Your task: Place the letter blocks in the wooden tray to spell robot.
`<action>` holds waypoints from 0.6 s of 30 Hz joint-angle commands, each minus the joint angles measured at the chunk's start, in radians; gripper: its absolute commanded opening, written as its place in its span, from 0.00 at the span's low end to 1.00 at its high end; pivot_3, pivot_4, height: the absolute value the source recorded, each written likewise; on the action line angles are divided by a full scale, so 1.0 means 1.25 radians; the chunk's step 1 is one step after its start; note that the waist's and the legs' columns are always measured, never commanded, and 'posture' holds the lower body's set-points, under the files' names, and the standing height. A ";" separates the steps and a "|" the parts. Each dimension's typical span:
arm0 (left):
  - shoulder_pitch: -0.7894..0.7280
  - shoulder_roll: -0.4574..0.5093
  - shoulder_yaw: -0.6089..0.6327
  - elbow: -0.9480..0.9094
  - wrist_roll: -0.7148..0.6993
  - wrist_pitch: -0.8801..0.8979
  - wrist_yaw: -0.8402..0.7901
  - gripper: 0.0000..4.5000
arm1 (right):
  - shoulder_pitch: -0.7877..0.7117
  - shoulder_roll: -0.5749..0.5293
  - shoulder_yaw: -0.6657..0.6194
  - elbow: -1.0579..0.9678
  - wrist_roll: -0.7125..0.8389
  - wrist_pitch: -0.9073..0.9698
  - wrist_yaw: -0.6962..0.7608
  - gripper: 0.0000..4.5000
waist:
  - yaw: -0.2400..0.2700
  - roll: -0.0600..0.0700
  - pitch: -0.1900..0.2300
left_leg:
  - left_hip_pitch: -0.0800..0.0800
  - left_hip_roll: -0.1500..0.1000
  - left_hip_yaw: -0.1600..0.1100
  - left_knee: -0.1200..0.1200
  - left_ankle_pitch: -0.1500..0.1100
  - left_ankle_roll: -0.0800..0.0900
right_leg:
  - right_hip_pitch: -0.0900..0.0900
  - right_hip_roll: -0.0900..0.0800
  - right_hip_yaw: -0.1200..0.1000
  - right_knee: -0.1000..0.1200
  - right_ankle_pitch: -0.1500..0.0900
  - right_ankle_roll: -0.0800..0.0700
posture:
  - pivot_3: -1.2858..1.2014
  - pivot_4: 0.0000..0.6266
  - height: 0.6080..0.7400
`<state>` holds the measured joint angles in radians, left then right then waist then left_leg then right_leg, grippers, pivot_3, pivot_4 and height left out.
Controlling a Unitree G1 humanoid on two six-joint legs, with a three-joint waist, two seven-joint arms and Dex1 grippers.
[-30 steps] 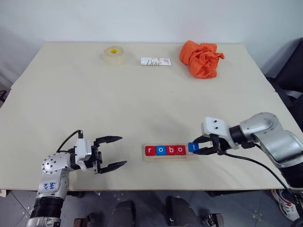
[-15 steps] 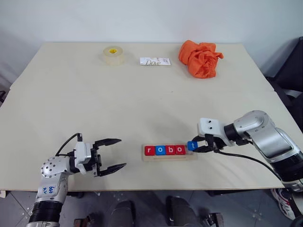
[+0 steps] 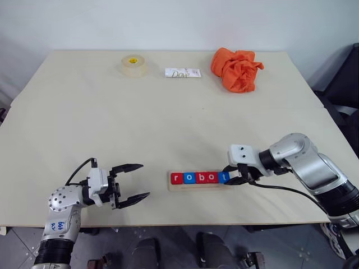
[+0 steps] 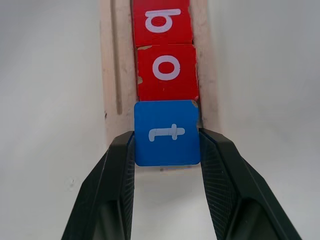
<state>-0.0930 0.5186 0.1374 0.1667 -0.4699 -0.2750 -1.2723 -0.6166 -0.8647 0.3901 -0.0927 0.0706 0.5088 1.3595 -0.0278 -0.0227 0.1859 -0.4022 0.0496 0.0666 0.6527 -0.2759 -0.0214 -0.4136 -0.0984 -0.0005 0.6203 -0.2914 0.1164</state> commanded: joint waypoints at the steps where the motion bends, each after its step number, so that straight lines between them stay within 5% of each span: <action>1: 0.003 -0.002 0.002 -0.022 -0.008 -0.014 0.002 1.00 | -0.006 0.010 -0.003 -0.024 -0.002 0.013 -0.010 0.32 | 0.000 0.000 0.000 | 0.000 0.000 0.000 0.000 0.000 0.000 | 0.000 0.000 0.000 0.000 0.000 0.000 | 0.52 0.24 1.00; 6: 0.002 -0.003 0.001 -0.020 -0.008 -0.015 0.002 1.00 | 0.004 0.005 -0.010 -0.038 0.001 0.017 -0.010 0.32 | 0.000 0.000 0.000 | 0.000 0.000 0.000 0.000 0.000 0.000 | 0.000 0.000 0.000 0.000 0.000 0.000 | 0.52 0.24 1.00; 15: -0.003 -0.003 0.000 -0.010 -0.009 -0.020 -0.005 1.00 | -0.008 -0.007 -0.051 -0.072 0.027 0.058 -0.022 1.00 | 0.000 0.000 0.000 | 0.000 0.000 0.000 0.000 0.000 0.000 | 0.000 0.000 0.000 0.000 0.000 0.000 | 0.52 0.24 1.00; 18: -0.003 -0.002 0.000 -0.007 -0.011 -0.019 -0.010 1.00 | 0.002 -0.024 -0.082 -0.093 0.048 0.072 -0.022 1.00 | 0.000 0.000 0.000 | 0.000 0.000 0.000 0.000 0.000 0.000 | 0.000 0.000 0.000 0.000 0.000 0.000 | 0.52 0.24 1.00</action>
<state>-0.0970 0.5173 0.1368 0.1696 -0.4699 -0.2846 -1.2787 -0.6131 -0.8683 0.3415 -0.1698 0.1068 0.5907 1.3326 -0.0274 -0.0227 0.1859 -0.4023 0.0496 0.0665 0.6527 -0.2759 -0.0214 -0.4137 -0.0985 -0.0005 0.6204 -0.2914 0.1164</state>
